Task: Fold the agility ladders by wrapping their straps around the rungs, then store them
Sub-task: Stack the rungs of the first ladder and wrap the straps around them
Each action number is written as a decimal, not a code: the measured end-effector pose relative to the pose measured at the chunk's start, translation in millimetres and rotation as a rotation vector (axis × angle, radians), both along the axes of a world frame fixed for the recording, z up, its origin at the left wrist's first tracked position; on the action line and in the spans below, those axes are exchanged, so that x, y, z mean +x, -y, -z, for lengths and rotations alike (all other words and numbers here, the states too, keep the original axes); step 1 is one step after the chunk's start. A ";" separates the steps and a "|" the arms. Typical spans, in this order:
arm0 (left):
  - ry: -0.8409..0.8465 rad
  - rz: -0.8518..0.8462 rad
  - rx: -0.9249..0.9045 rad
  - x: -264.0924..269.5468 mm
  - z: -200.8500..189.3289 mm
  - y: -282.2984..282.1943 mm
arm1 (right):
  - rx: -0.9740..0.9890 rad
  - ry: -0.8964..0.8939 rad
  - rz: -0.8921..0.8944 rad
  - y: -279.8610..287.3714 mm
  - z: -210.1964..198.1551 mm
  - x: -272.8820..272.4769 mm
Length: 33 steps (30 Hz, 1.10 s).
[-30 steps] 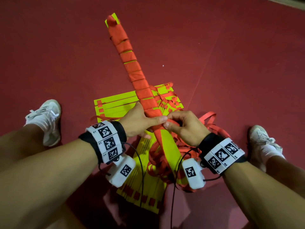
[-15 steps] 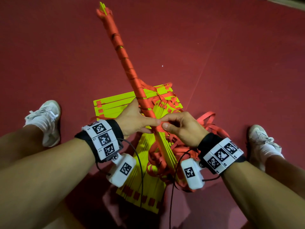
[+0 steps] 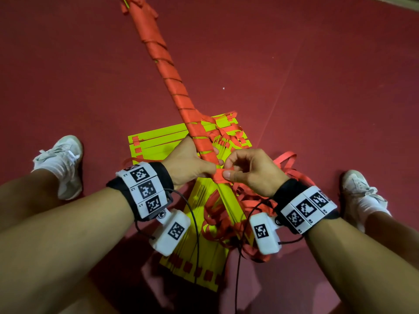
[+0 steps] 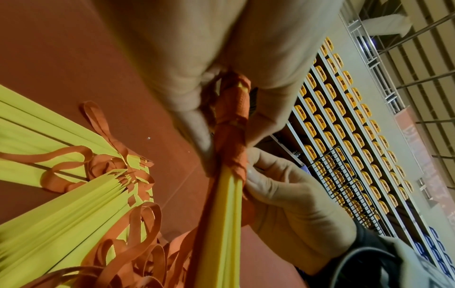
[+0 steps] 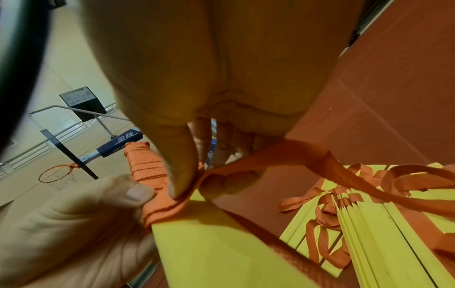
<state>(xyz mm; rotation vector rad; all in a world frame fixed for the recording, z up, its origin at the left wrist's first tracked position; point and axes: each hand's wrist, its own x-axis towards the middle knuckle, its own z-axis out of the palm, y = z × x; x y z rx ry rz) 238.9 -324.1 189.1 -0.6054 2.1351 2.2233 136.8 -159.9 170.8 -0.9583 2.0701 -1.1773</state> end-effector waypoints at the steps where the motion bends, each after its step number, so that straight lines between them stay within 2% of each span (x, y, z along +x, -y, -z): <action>1: 0.000 -0.005 0.009 -0.4 1.0 0.8 | 0.004 0.005 0.003 -0.8 -0.7 -0.8; 9: -0.047 -0.042 0.030 -0.2 1.9 4.6 | 0.071 -0.016 -0.042 -3.4 -10.8 -2.7; 15: -0.047 -0.015 0.010 2.2 -1.3 -0.1 | -0.001 0.056 -0.015 -4.1 -11.7 -0.7; 22: -0.020 0.012 0.034 -1.6 3.1 3.0 | 0.041 -0.053 -0.003 -0.9 -10.4 -0.8; 27: -0.040 0.023 0.069 -1.1 -0.1 4.2 | 0.169 -0.241 -0.077 1.3 -15.0 3.3; 29: -0.044 0.027 0.059 -0.9 1.9 5.1 | 0.189 -0.259 -0.115 1.4 -17.5 5.3; 33: -0.047 0.038 -0.025 -1.7 2.8 6.5 | 0.167 -0.298 -0.073 -0.2 -16.9 7.8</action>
